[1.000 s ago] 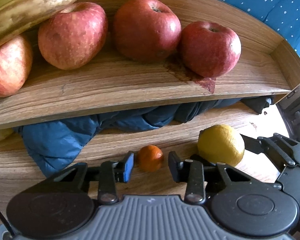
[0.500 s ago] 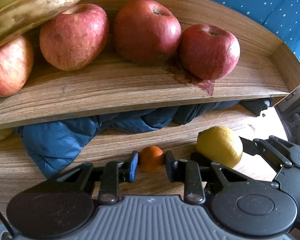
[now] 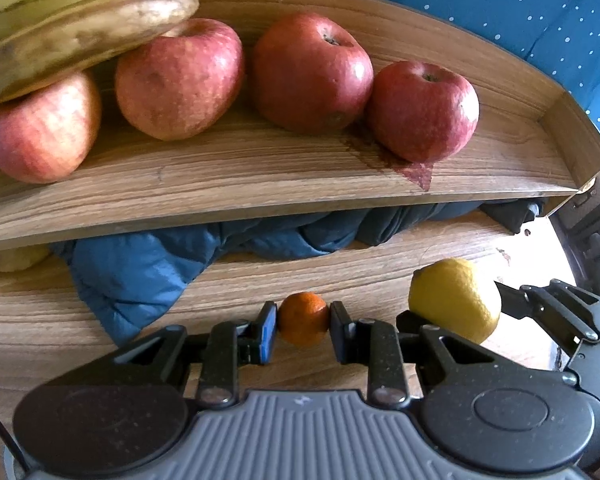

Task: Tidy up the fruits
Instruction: 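Carry the tangerine in left gripper and lemon in right gripper over the tray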

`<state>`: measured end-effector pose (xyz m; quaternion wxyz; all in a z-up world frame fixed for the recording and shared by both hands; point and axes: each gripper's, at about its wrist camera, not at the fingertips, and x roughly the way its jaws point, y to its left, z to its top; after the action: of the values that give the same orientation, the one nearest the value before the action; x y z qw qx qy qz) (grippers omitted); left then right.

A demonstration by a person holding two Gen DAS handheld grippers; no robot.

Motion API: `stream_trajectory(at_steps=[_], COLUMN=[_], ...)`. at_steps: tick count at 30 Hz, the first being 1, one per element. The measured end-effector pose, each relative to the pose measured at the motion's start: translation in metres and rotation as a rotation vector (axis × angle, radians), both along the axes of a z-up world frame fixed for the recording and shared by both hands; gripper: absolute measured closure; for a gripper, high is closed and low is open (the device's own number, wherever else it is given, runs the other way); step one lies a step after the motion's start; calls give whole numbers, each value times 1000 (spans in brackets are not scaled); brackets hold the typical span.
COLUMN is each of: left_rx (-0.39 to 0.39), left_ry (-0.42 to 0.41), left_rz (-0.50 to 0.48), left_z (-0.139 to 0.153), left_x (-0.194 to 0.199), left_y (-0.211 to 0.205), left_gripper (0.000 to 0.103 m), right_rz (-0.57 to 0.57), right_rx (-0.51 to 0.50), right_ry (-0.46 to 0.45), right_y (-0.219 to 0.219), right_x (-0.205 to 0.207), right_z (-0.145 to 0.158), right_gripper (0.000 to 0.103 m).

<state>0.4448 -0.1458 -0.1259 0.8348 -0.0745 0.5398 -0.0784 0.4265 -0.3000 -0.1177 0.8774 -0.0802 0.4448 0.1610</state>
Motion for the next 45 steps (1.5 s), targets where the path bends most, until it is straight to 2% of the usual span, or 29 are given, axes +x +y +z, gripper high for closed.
stream_trajectory(at_steps=[18,31,45], left_rx=[2,-5,4], left_ry=[-33,-12,8], left_rz=[78,161,226], left_z=[20,17,9], left_x=[-52,-96,-123], left_y=[19,27,39], left_gripper=[73,73,73], right_rz=[82,172,248], right_rx=[40,50,53], right_ry=[-29,-13,15], right_y=[16,24,34], right_x=[-45,-76,-97], right_z=[23,28,24], right_gripper=[43,43,43])
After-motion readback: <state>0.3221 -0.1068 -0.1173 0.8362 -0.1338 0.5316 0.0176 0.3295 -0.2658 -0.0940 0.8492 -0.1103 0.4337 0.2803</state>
